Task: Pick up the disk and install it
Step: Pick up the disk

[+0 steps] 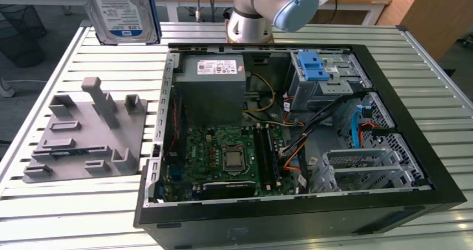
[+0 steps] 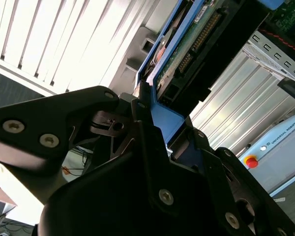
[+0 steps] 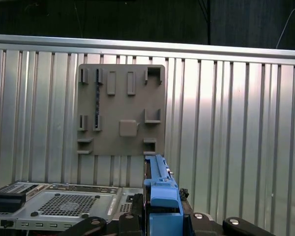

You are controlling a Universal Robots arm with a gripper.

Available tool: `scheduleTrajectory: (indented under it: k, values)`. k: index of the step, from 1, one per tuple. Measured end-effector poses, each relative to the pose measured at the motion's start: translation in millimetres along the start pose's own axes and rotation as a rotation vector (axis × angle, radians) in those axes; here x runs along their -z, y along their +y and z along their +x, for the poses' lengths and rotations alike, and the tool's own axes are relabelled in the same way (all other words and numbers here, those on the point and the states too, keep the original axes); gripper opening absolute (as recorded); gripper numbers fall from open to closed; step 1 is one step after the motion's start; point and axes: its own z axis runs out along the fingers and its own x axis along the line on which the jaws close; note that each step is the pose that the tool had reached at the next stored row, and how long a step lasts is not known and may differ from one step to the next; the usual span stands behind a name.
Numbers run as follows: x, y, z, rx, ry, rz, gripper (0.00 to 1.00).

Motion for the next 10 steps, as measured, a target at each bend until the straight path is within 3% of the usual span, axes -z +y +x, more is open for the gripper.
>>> scheduleTrajectory:
  k: [10]
  values:
    - [0.0,-14.9,0.5,0.000,0.0000,-0.0001,0.36]
